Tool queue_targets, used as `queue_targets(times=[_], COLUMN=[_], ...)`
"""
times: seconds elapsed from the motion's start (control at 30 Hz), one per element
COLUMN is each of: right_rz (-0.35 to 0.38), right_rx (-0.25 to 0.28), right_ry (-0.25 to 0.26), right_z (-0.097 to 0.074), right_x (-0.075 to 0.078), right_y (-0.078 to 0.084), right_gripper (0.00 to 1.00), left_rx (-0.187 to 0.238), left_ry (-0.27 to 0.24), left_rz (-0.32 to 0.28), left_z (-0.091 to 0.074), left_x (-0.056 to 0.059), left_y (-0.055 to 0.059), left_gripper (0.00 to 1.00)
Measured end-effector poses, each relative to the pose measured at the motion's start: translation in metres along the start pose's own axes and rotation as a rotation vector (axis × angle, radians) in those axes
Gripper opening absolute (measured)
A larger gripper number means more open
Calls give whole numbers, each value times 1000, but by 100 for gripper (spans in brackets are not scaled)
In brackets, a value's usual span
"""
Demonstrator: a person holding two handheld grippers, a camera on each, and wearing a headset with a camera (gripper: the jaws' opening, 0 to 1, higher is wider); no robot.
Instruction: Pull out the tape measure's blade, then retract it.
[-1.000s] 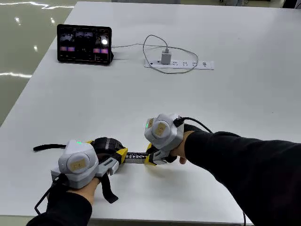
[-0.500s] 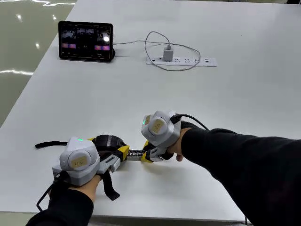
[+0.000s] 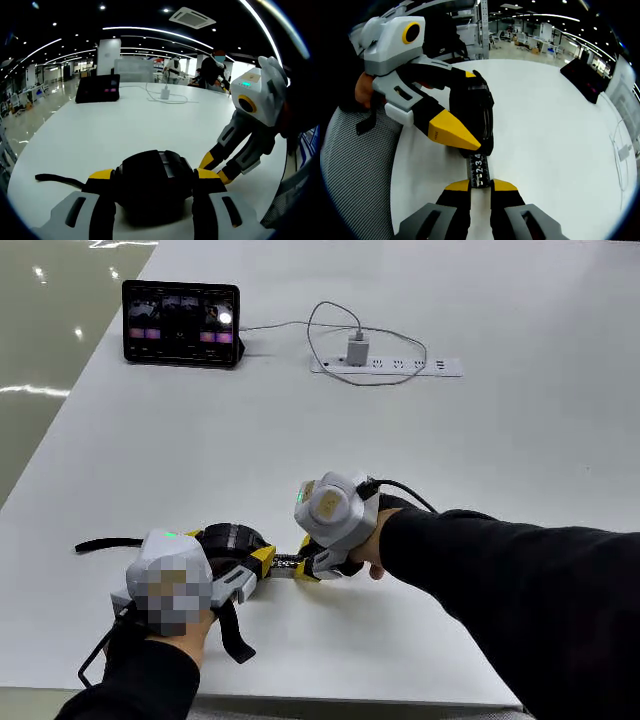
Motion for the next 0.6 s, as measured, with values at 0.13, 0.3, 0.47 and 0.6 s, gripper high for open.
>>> queue_targets(times=[0.13, 0.3, 0.47, 0.6], right_rz=[1, -4, 1, 5], right_rx=[3, 7, 9, 14], right_ry=[-2, -12, -8, -9], right_z=[1, 2, 4, 5], right_x=[0, 0, -1, 0], right_y=[-1, -3, -6, -7], right_gripper=[10, 10, 10, 10], left_rx=[0, 1, 1, 2], left_ry=[0, 0, 0, 0], left_rz=[0, 0, 0, -1], left_z=[0, 0, 0, 0], left_x=[0, 0, 0, 0], left_y=[0, 0, 0, 0], left_gripper=[56, 56, 56, 56])
Point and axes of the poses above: the centre of the closed fingertips' face, and the gripper's own axes: z roughly forward along the fingers, x roughly to its right, y roughly out of its underside, the point moved 4 cm from there along -z, roughly backward along the fingers, and after that the axes turned 1 degree about x, right-handed, at the moved point
